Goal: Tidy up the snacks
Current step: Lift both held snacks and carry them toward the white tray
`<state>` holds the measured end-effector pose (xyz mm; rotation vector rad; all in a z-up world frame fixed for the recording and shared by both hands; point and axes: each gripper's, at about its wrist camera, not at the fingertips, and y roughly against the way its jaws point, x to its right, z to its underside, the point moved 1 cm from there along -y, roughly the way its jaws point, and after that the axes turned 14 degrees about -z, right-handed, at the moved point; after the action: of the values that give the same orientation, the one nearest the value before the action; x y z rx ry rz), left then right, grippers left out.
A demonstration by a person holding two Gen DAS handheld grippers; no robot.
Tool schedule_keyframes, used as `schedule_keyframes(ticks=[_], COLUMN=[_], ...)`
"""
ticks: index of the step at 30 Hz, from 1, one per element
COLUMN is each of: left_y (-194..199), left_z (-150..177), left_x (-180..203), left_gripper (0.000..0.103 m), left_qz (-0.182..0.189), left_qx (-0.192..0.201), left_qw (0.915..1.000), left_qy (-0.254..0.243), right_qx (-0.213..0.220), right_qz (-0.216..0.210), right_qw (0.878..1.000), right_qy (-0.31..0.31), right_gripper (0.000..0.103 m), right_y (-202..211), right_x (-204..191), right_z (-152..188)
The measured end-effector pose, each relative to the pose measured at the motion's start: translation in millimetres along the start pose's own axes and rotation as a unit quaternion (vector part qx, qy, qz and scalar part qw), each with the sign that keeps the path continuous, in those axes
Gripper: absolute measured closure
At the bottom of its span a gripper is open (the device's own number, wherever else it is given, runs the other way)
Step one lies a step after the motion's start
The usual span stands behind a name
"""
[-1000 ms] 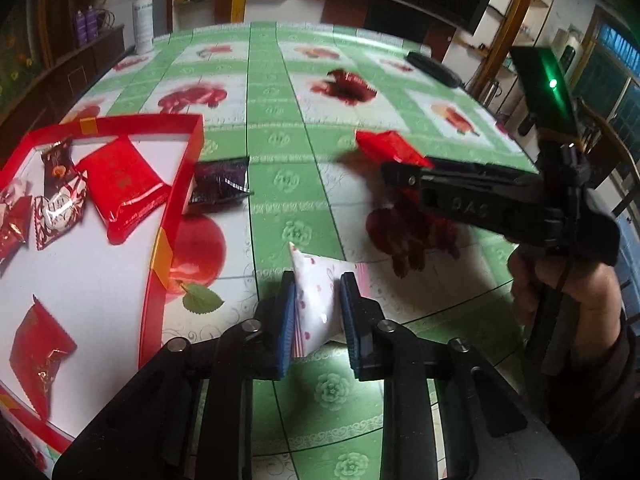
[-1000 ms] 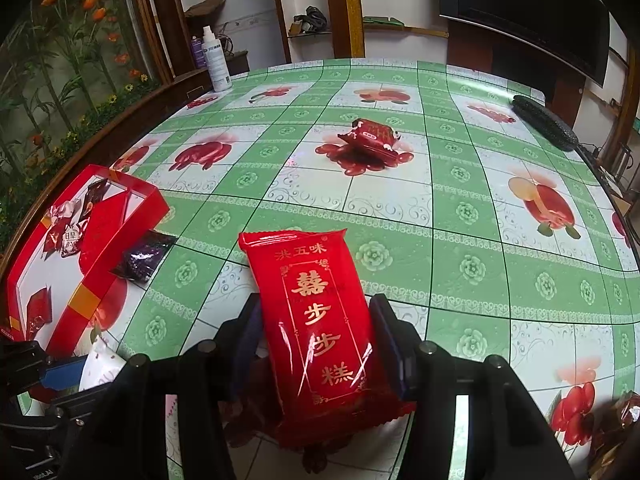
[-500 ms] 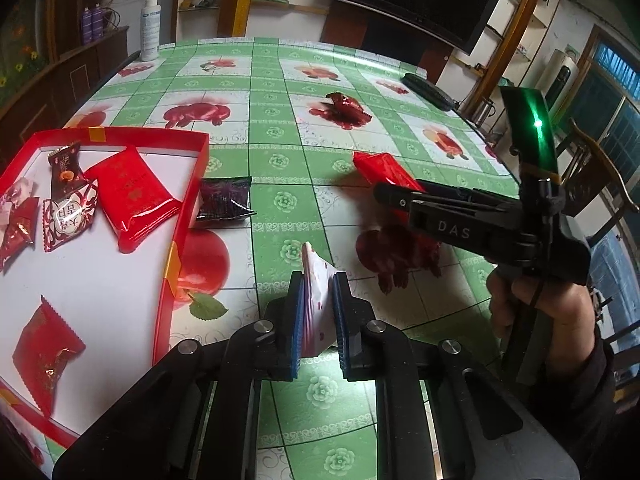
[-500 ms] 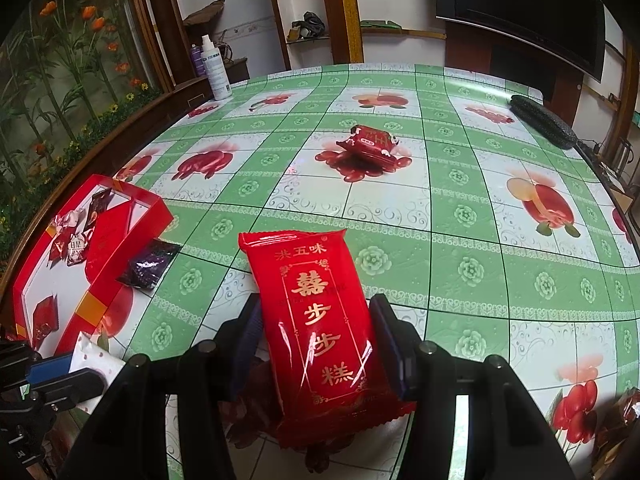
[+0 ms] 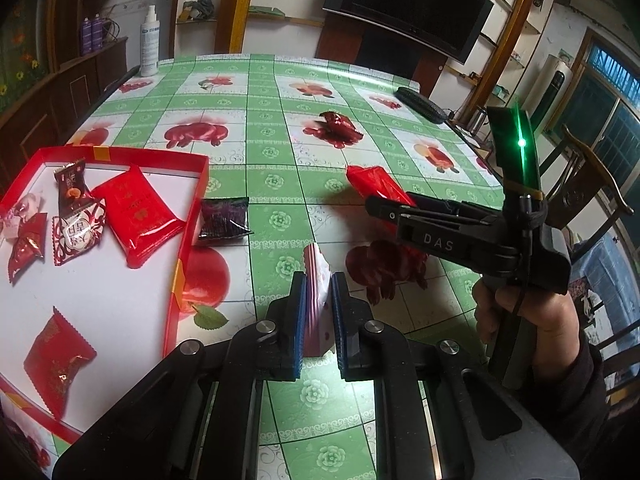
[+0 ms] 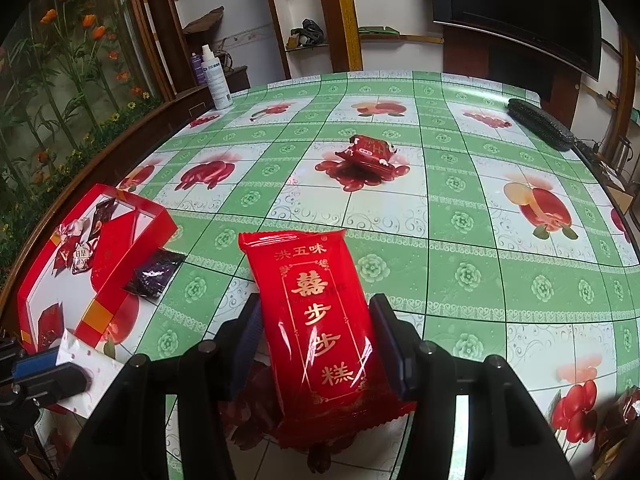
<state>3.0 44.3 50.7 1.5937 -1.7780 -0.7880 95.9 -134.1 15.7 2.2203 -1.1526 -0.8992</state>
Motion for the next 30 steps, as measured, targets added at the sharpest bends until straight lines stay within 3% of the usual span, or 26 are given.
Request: schedule_keyframes(ticks=[30], left_y=[24.4], left_z=[-6.6], left_x=[-32.3], left_gripper=[0.092], left_qz=[-0.018], left_qx=[0.023], left_qw=[0.9991], left_qy=[0.030], right_qx=[0.002], right_qz=[-0.028], right_qw=[1.000], right_qy=[0.009], right_gripper=[0.046], right_y=[3.8], right_x=[-26.0], right_z=[-0.7])
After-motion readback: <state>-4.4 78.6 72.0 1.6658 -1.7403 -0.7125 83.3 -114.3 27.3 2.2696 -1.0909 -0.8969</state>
